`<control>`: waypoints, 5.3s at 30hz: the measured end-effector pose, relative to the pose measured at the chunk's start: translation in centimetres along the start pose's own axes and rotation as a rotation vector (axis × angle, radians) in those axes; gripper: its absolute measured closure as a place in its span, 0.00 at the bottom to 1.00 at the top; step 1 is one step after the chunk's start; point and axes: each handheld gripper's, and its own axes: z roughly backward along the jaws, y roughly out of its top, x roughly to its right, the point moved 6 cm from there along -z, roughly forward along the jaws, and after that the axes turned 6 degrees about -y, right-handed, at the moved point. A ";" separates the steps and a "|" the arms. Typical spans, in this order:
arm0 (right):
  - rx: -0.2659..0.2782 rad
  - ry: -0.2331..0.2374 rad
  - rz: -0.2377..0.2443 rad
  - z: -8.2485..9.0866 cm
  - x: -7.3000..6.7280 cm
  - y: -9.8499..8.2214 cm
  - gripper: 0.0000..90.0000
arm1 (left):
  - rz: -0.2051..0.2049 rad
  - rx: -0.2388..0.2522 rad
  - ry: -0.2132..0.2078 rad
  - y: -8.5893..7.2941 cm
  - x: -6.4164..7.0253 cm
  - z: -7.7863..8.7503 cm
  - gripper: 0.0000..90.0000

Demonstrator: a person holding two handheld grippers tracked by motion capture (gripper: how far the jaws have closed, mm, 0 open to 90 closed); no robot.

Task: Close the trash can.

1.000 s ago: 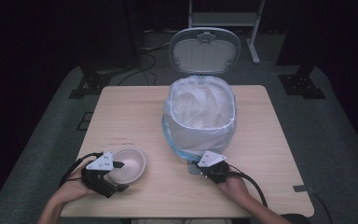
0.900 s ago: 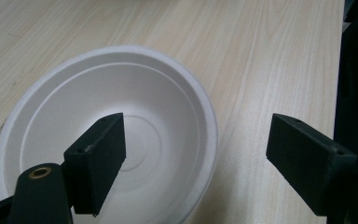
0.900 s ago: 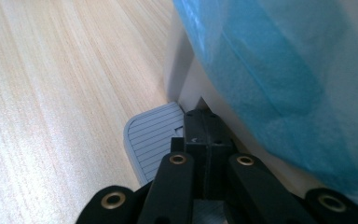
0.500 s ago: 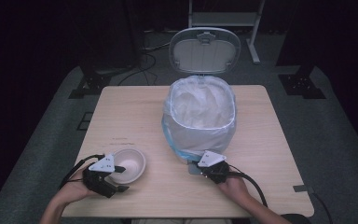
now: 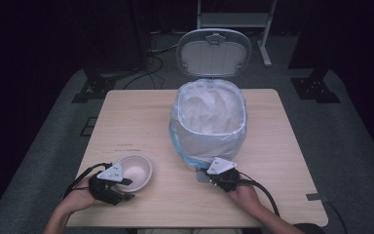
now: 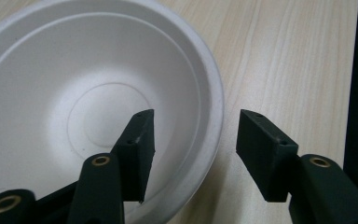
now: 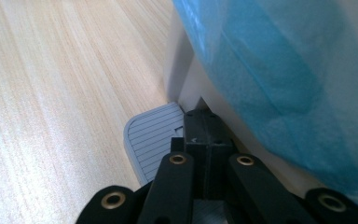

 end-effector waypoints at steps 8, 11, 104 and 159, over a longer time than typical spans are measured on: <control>0.006 0.001 0.008 0.0 0.1 0.0 1.00 | -0.010 -0.019 -0.003 -0.1 -0.3 -0.4 0.64; 0.003 0.001 0.005 0.0 0.0 0.0 1.00 | -0.017 -0.018 -0.013 0.0 -0.5 -0.5 0.72; 0.011 0.014 -0.007 0.0 0.0 0.0 1.00 | -0.120 0.154 -0.060 12.9 0.1 11.4 0.93; 0.008 0.014 -0.007 0.1 0.0 0.0 1.00 | -0.225 0.111 -0.004 19.7 1.5 17.0 0.92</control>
